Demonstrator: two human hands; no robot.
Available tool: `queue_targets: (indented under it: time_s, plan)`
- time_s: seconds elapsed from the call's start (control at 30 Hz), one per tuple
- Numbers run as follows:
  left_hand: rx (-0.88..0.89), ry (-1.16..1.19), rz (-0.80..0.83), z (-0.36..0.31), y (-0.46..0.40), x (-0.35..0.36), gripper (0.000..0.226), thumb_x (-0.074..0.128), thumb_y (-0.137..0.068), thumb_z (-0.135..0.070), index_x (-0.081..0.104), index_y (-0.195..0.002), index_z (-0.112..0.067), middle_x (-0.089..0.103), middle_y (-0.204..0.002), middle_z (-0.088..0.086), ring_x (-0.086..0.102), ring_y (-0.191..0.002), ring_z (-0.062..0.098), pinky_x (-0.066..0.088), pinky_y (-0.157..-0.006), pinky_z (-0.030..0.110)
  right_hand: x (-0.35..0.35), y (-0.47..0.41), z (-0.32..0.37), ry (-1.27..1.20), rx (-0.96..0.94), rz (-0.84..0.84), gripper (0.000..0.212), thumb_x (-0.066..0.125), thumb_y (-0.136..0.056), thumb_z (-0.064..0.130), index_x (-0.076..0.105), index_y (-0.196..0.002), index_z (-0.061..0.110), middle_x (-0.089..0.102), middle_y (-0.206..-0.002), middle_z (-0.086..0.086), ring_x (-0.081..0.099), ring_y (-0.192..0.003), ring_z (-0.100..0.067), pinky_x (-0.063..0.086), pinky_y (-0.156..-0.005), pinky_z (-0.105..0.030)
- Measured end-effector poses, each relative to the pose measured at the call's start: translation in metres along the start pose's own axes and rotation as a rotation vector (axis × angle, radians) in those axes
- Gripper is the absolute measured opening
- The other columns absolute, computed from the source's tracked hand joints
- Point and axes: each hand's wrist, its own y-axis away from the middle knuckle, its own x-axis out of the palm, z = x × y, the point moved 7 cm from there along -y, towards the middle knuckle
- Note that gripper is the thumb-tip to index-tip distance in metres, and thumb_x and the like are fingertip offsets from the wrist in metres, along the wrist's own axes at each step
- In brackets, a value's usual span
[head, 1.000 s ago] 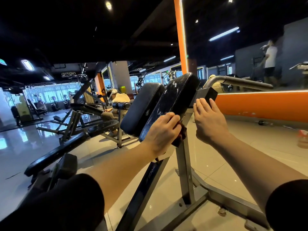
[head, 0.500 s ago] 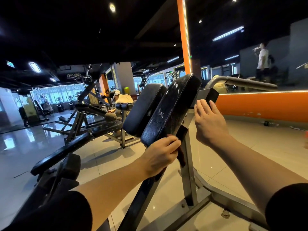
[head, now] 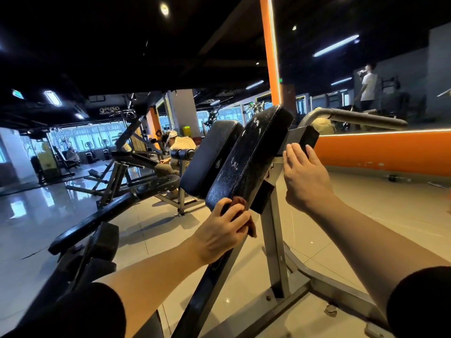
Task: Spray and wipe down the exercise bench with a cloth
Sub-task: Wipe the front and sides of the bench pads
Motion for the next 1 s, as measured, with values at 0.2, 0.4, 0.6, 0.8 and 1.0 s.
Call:
queue_targets:
  time_s: [0.2, 0.4, 0.6, 0.8, 1.0]
  plan:
    - [-0.054, 0.152, -0.153, 0.029, -0.025, -0.026, 0.019, 0.056, -0.091, -0.022, 0.065, -0.101, -0.009, 0.054, -0.112, 0.011, 0.055, -0.083, 0.021, 0.053, -0.066, 0.036, 0.001, -0.001, 0.0, 0.013, -0.014, -0.001, 0.078, 0.045, -0.095, 0.039, 0.008, -0.154, 0.004, 0.004, -0.162, -0.017, -0.003, -0.15, -0.032, 0.002, -0.122, -0.047]
    - [-0.462, 0.191, -0.15, 0.08, -0.068, -0.019, 0.027, 0.071, -0.085, -0.02, 0.066, -0.109, -0.01, 0.055, -0.125, 0.016, 0.055, -0.105, 0.033, 0.057, -0.074, 0.04, -0.002, 0.001, 0.001, 0.005, -0.027, 0.01, 0.077, 0.045, -0.096, 0.039, 0.007, -0.154, 0.005, 0.002, -0.162, -0.017, -0.005, -0.15, -0.033, 0.003, -0.122, -0.047]
    - [-0.165, 0.264, -0.082, 0.033, -0.035, -0.006, 0.014, 0.062, -0.088, -0.022, 0.069, -0.095, -0.012, 0.059, -0.114, 0.007, 0.055, -0.094, 0.024, 0.055, -0.072, 0.035, 0.002, 0.0, 0.0, -0.008, -0.015, -0.01, 0.078, 0.044, -0.095, 0.037, 0.006, -0.153, 0.003, 0.002, -0.162, -0.018, -0.004, -0.15, -0.033, 0.003, -0.122, -0.047]
    - [-0.104, 0.108, -0.177, 0.03, -0.041, -0.016, 0.018, 0.058, -0.091, -0.018, 0.068, -0.102, -0.009, 0.057, -0.122, 0.011, 0.052, -0.102, 0.025, 0.053, -0.074, 0.036, 0.005, -0.002, 0.0, -0.02, -0.015, -0.033, 0.076, 0.045, -0.094, 0.034, 0.009, -0.153, 0.003, 0.005, -0.161, -0.019, -0.002, -0.15, -0.034, 0.006, -0.122, -0.047]
    - [-0.217, 0.099, 0.205, 0.043, -0.075, 0.01, 0.073, 0.053, -0.084, -0.056, 0.046, -0.142, -0.011, 0.021, -0.155, 0.007, 0.009, -0.139, 0.028, 0.022, -0.114, 0.043, 0.003, 0.0, -0.001, -0.029, -0.017, -0.044, 0.075, 0.047, -0.095, 0.033, 0.011, -0.154, 0.004, 0.007, -0.162, -0.017, -0.001, -0.15, -0.033, 0.004, -0.122, -0.047]
